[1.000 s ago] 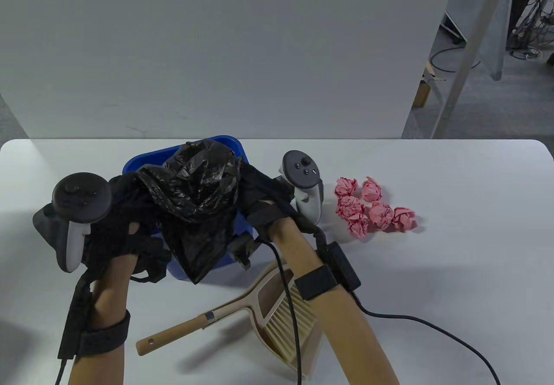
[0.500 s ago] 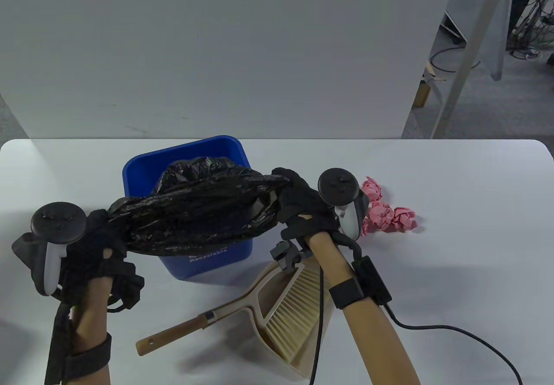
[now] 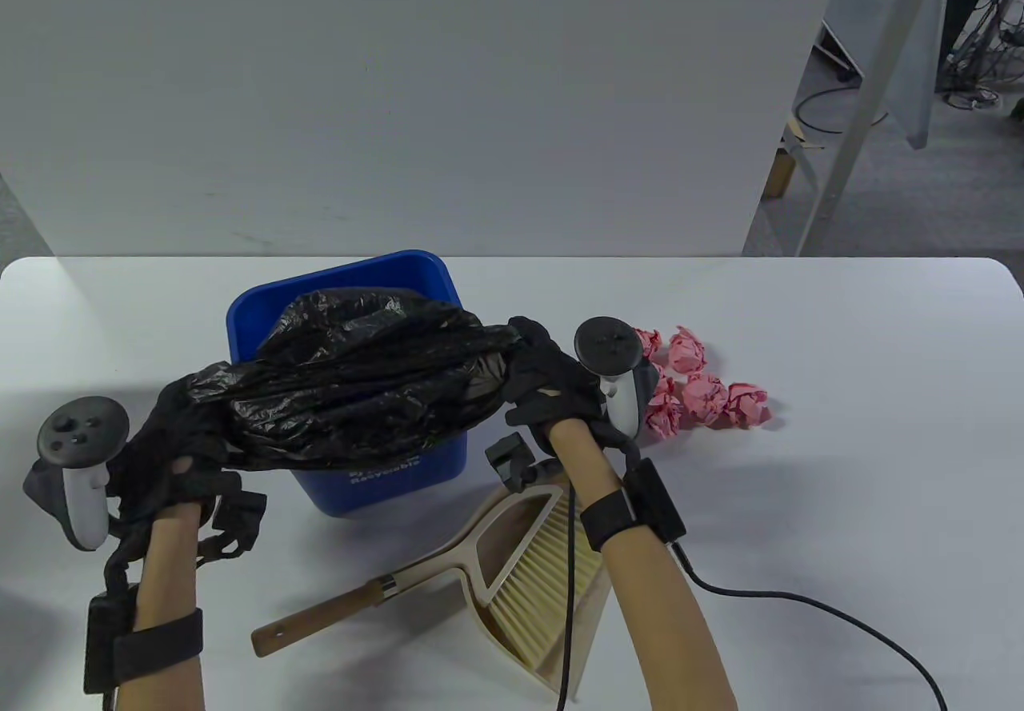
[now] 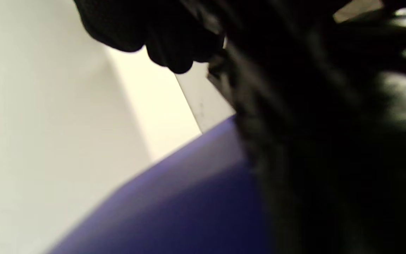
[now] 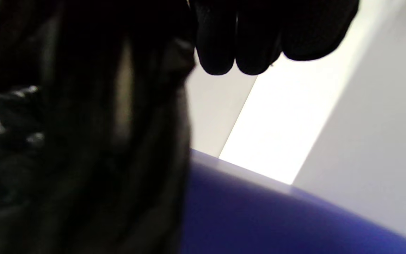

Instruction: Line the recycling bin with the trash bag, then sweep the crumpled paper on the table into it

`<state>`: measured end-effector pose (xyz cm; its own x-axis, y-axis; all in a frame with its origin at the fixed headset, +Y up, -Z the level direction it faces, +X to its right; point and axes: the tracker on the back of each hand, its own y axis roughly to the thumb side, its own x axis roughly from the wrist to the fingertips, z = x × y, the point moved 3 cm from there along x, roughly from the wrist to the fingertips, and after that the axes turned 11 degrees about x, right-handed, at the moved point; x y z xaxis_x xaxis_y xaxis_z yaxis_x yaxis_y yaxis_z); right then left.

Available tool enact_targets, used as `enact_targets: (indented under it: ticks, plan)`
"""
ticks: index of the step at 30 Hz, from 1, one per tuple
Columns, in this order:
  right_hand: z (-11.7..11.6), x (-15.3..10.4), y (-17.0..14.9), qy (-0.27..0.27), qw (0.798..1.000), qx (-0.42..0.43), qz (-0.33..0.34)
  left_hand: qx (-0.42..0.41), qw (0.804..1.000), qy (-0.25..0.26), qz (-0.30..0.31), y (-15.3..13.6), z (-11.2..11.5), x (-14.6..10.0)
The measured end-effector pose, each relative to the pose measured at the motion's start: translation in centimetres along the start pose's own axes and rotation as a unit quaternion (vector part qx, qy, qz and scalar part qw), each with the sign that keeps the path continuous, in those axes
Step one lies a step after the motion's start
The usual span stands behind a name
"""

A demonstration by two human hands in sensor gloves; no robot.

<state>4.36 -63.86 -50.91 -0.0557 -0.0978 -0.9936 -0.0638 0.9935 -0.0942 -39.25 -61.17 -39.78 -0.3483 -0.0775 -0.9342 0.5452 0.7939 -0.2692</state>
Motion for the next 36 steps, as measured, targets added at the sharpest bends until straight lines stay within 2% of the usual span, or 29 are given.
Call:
enact_targets:
  ticks: [6,9,11,15,20,23,27,30,32,36]
  plan:
    - [-1.0,1.0,-0.6,0.039,0.997,0.064,-0.008,-0.013,0.999,-0.03,0.016,-0.6,0.4,1.2]
    - [-1.8,1.7,-0.9,0.07,0.992,0.101,-0.018,-0.063,0.997,-0.037,0.03,-0.7,0.7,2.5]
    - [-2.5,2.3,-1.0,0.094,0.984,0.148,-0.025,-0.091,0.994,-0.052,0.031,-0.6,1.1,3.3]
    - [-4.0,3.5,-1.0,0.173,0.954,0.238,-0.046,-0.101,0.988,-0.106,0.054,-0.4,2.0,5.2]
    - [-4.6,4.9,-0.4,0.209,0.956,0.204,-0.031,-0.179,0.968,-0.163,0.062,-1.0,3.5,7.2]
    - [-5.1,5.5,-0.5,0.237,0.946,0.22,-0.035,-0.21,0.954,-0.208,0.05,-1.8,4.9,8.1]
    - [-5.9,6.2,-1.7,0.268,0.929,0.248,-0.06,-0.23,0.949,-0.21,0.041,-2.4,5.2,8.6]
    - [-5.6,7.1,-2.7,0.241,0.937,0.244,-0.063,-0.204,0.959,-0.195,0.038,-2.1,4.4,8.6]
    - [-5.6,7.3,-3.0,0.248,0.937,0.235,-0.071,-0.195,0.961,-0.191,0.035,-2.0,4.1,8.6]
    - [-6.0,7.8,-3.1,0.25,0.935,0.24,-0.074,-0.219,0.954,-0.201,0.028,-2.0,4.4,8.9]
